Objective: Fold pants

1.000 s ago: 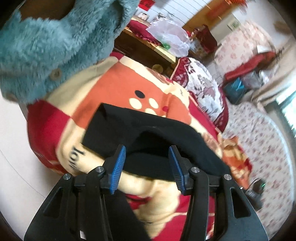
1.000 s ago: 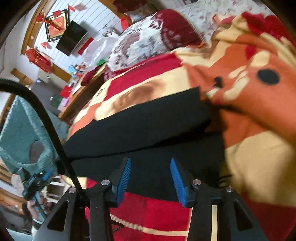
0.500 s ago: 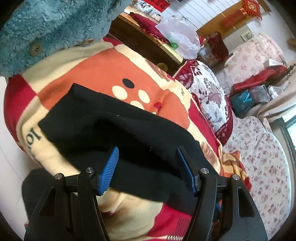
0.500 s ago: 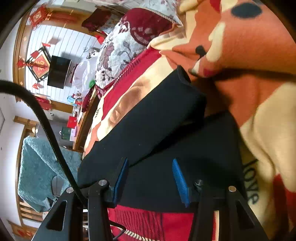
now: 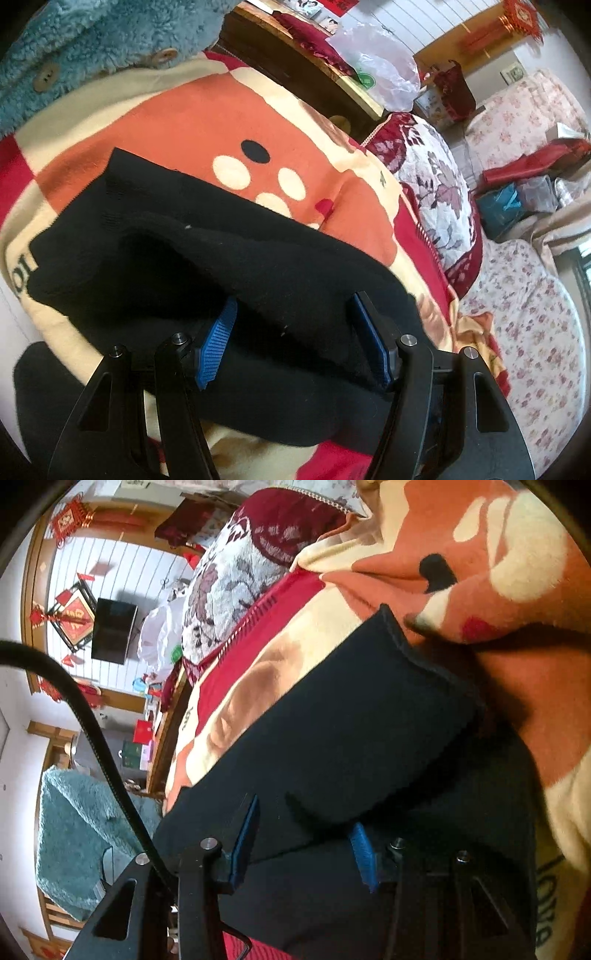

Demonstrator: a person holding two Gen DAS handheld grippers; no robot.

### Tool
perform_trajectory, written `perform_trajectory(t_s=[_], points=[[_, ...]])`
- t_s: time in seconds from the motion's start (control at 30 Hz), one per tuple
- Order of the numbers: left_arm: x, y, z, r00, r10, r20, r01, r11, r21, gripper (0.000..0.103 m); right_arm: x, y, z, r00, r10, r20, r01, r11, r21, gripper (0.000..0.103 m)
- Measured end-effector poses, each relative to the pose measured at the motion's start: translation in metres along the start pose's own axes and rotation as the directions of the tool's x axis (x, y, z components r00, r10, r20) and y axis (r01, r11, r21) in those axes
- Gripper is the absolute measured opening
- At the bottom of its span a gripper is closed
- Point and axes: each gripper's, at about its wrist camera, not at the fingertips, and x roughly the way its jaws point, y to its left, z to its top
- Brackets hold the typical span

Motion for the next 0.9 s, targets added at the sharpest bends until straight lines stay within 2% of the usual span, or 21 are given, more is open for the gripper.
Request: perform_trajectory(t_s=[0.07, 0.1, 0.17, 0.27, 0.47, 0.6, 0.73, 0.8, 0.9], points=[[0.001, -0.001, 0.002, 1.0, -0.015, 0.002, 0.015, 1.0, 0.0, 0.062, -0.004, 0.0, 0.0, 0.999, -0.028, 0.031, 0.029, 0.999, -0.021, 0.023], [0.001, -0.003, 0.003, 1.0, -0.022, 0.003, 0.022, 1.0, 0.016, 0.058, -0.007, 0.001, -0.001, 0.999, -0.028, 0.039, 0.029, 0.999, -0.028, 0.017], [0.001, -0.01, 0.003, 1.0, -0.006, 0.006, 0.005, 0.998, 0.068, 0.029, -0.013, 0.003, -0.001, 0.998, -0.017, 0.054, 0.019, 0.999, -0.046, 0.01], [-0.006, -0.019, 0.0, 1.0, -0.011, 0.014, 0.009, 0.991, 0.133, 0.018, -0.024, 0.013, -0.002, 0.998, -0.002, 0.062, 0.008, 0.996, -0.09, 0.006], [-0.027, -0.03, -0.007, 0.999, -0.033, 0.009, 0.03, 0.973, 0.231, 0.017, -0.055, 0.038, -0.012, 0.996, 0.011, 0.086, 0.006, 0.983, -0.186, 0.006], [-0.038, -0.024, -0.016, 1.0, -0.028, -0.014, 0.031, 0.964, 0.266, 0.017, -0.073, 0.04, -0.026, 0.997, -0.008, 0.079, 0.025, 0.975, -0.22, 0.005], [-0.032, -0.009, -0.03, 0.999, 0.021, -0.047, -0.007, 0.959, 0.282, 0.017, -0.072, 0.025, -0.044, 0.995, -0.096, 0.036, 0.102, 0.968, -0.23, 0.005], [-0.023, 0.0, -0.04, 0.995, 0.048, -0.087, -0.023, 0.963, 0.267, 0.017, -0.062, 0.007, -0.05, 0.99, -0.144, 0.004, 0.142, 0.971, -0.193, 0.005], [-0.025, 0.0, -0.048, 0.995, 0.06, -0.074, -0.036, 0.956, 0.292, 0.017, -0.056, 0.0, -0.052, 0.985, -0.174, -0.005, 0.17, 0.97, -0.174, 0.005]])
